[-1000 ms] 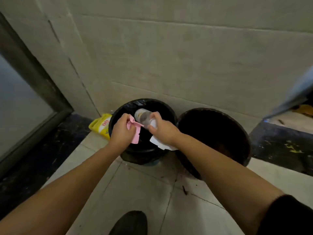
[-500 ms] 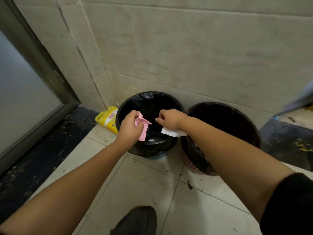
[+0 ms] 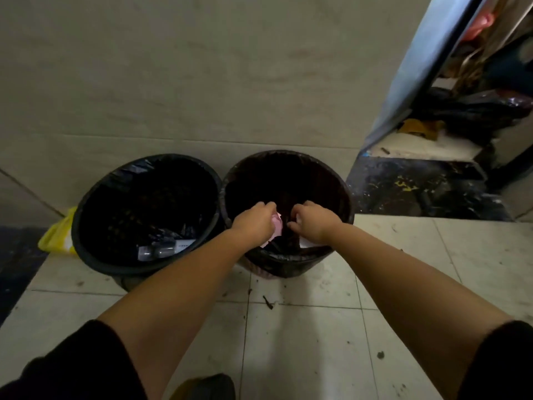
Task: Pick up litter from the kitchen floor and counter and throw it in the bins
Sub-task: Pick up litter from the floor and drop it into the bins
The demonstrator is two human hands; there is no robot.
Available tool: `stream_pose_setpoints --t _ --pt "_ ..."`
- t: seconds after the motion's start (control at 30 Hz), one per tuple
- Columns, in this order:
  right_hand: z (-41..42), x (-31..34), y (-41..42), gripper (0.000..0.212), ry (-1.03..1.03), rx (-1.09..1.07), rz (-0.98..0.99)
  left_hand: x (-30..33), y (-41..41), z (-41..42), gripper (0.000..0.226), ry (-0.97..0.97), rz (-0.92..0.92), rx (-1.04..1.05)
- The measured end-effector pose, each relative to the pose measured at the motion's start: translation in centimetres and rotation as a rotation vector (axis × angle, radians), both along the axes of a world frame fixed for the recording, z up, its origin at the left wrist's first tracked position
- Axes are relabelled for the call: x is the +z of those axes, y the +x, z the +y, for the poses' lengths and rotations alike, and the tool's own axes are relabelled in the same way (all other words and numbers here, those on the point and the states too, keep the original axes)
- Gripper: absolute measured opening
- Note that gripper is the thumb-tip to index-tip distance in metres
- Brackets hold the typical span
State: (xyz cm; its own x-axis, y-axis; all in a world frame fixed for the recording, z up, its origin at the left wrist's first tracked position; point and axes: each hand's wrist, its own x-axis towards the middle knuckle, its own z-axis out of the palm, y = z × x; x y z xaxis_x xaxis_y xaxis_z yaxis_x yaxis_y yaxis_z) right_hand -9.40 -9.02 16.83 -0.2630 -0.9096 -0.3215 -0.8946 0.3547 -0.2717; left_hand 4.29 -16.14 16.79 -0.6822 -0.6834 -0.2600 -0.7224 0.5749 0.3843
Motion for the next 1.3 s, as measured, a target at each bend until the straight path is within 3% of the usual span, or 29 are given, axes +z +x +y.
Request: stream_pose_setpoints --t 0.2,0.37,0.57,0.7,0.87,1.0,1.2,1.3 --pt "-0.1 2.6 -2.4 0.042 -0.22 -0.171 0.055 2.4 -2.1 -2.6 0.039 -0.183 -0.116 -0.15" --pt "3.5 7.9 -9.3 0.038 -0.297 -0.347 0.176 7.3 -11.1 -2.1 0.03 -0.31 0.029 -0.394" --pt "22.1 7.8 -14.0 0.037 -0.256 -0.8 0.314 7.7 -23.6 12.7 0.023 -0.319 0.259 -0.825" --pt "38.1 3.8 -9.2 0.039 0.008 -1.023 0.285 4.0 -25.2 25.4 0.031 -0.196 0.144 -1.079" --pt "54.7 -0.1 -0.9 0.038 0.324 -1.212 0.221 0.0 -22.8 38.0 0.035 -0.208 0.046 -1.377" --pt "65.7 -2.9 3.5 0.037 0.384 -1.442 0.146 -2.5 -20.6 46.4 0.036 -0.216 -0.01 -1.464" --pt "74.9 -8.4 6.8 0.032 0.417 -1.562 0.016 -7.4 -20.1 54.2 0.041 -0.203 -0.148 -1.47" --pt "78.2 -11.6 7.3 0.052 0.324 -1.692 -0.041 -10.3 -21.1 57.1 0.051 -0.218 -0.209 -1.456"
